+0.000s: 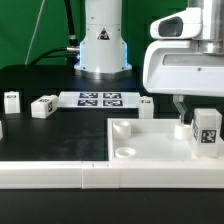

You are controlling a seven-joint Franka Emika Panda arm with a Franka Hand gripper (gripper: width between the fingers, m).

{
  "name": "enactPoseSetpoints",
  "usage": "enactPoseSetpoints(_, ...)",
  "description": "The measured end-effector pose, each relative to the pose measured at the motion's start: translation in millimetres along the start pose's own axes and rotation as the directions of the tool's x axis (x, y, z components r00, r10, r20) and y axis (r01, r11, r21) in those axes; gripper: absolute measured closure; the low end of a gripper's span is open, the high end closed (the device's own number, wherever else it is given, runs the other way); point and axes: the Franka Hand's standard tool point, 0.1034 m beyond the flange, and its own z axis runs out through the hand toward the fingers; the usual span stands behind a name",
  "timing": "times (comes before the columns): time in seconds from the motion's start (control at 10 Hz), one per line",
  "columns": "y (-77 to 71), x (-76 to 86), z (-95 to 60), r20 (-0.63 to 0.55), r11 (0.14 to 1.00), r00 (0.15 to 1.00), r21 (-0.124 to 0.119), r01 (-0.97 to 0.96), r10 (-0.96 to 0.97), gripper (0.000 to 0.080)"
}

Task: Assemble one leg

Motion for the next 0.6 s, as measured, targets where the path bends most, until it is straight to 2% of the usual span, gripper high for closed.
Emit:
enactPoseSetpoints(0.2,3.5,3.3,-0.6,-0.005,0.984,0.984,-0.001,0.179,-0.179,0.0151)
enactPoseSetpoints(0.3,3.7,3.4,-0.6,-0.005,0.981,0.981,-0.001,0.196,-0.196,0.0151)
enactPoseSetpoints(0.4,3.8,3.4,-0.5,-0.005,0.981,0.981,-0.001,0.195,-0.195,0.0265)
enactPoseSetpoints(0.5,3.8,3.4,-0.5,-0.005,0.981,0.981,-0.001,0.195,-0.195,0.0265)
enactPoseSetpoints(0.6,6.6,4.6,-0.5,-0.006,0.981,0.981,-0.005,0.193,-0.193,0.0504)
